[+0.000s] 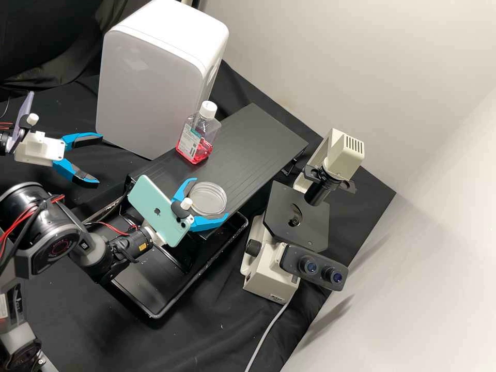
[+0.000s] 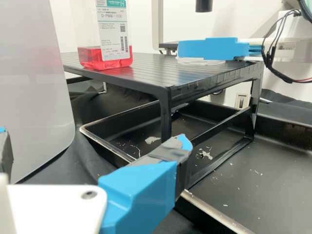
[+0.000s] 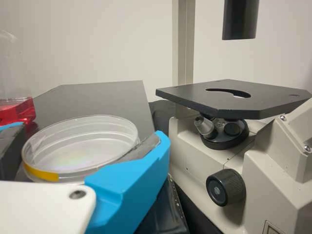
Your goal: Place the lid on the petri dish
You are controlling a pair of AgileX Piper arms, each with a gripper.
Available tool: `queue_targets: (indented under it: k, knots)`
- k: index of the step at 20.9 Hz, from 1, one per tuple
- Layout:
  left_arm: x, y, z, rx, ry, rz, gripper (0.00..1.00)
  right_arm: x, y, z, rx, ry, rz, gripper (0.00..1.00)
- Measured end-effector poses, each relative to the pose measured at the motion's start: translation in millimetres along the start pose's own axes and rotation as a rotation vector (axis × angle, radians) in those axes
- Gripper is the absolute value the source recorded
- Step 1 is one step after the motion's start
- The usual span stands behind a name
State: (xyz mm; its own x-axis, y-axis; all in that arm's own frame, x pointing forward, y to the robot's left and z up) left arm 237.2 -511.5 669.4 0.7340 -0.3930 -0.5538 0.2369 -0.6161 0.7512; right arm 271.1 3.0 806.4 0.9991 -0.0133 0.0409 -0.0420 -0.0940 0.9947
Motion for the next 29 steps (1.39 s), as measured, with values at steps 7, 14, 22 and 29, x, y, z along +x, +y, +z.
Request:
queue_targets:
  k: [7, 14, 22, 29]
  knots:
    - [0.0, 0.0, 0.0, 0.000, 0.000, 0.000, 1.00, 0.2, 0.1, -0.1, 0.000, 0.001, 0.000, 0.00]
    - [0.0, 0.0, -0.1, -0.001, 0.002, 0.000, 1.00, 0.2, 0.1, -0.1, 0.000, 0.001, 0.000, 0.00]
    - [0.0, 0.2, -0.7, -0.003, 0.008, 0.002, 1.00, 2.7, -0.9, -2.0, -0.003, 0.001, -0.008, 1.00]
    - [-0.4, -0.4, -0.3, -0.013, 0.022, 0.004, 1.00, 2.5, -5.7, -5.8, -0.069, 0.005, -0.019, 1.00]
